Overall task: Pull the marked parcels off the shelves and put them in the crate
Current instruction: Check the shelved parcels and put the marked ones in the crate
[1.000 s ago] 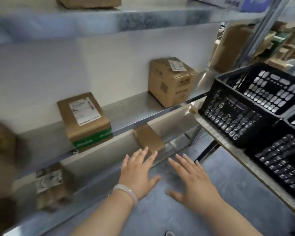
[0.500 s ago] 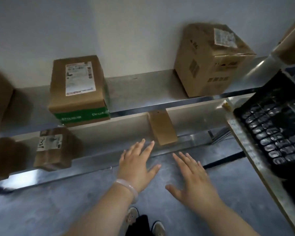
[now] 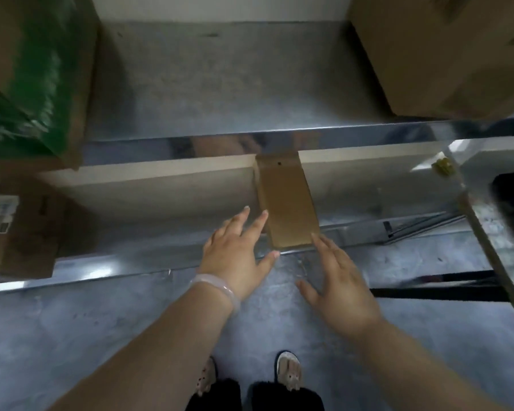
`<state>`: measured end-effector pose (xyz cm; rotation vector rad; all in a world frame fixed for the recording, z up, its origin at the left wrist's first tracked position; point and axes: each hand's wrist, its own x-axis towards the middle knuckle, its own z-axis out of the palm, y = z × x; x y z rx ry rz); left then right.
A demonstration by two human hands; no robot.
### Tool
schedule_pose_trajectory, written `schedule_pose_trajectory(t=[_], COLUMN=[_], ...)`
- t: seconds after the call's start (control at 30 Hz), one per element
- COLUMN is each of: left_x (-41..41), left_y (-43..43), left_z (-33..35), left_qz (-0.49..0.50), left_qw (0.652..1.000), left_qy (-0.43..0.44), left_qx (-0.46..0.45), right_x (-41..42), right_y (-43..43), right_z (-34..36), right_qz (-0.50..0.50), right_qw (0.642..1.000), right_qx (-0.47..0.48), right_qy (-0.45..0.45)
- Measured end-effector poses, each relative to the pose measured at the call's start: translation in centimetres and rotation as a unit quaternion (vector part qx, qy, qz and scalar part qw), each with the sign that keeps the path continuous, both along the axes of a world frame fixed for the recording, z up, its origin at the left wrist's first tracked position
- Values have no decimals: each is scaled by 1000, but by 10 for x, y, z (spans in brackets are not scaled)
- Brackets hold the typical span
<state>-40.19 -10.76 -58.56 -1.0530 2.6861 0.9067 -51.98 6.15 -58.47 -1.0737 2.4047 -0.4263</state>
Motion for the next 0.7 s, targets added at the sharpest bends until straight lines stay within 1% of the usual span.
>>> schedule_pose_trajectory(t=[0.1, 0.13, 0.23, 0.27, 0.37, 0.47, 0.5, 0.53, 0.6, 0.63, 0.7], left_x=[-11, -14, -31, -38, -58, -73, -78, -82, -88, -89, -86], left_y=[0, 1, 5, 5, 5, -1, -4, -6, -5, -3, 0], left_z=[-40, -52, -81, -89, -109, -127, -131, -135, -140, -142, -141], left_qz=[19, 30, 55, 65, 84, 142, 163, 178, 203, 217, 248], left_qw=[999, 998, 995, 994, 991, 980, 974, 966, 948, 941, 930], left_qy=[-41, -43, -20, -13, 5, 67, 80, 91, 110, 116, 134], left_qx=[29, 43, 80, 90, 104, 122, 138, 164, 218, 231, 237], right_x=[-36, -46, -76, -85, -111, -129, -130, -128, -117, -110, -95], right_y=[-12, -17, -31, -35, -47, -63, -67, -69, -66, -64, -57], right_z=[-41, -52, -79, -88, -115, -133, -138, -140, -141, -140, -136], right_qz=[1, -15, -87, -110, -162, -219, -218, -201, -152, -139, -126], right_qw=[998, 997, 993, 989, 976, 943, 937, 938, 956, 960, 954], right_qx=[55, 48, -39, -54, -42, -70, -78, -83, -100, -121, -173], right_qy=[-36, -53, -75, -84, -143, -241, -262, -269, -232, -211, -208])
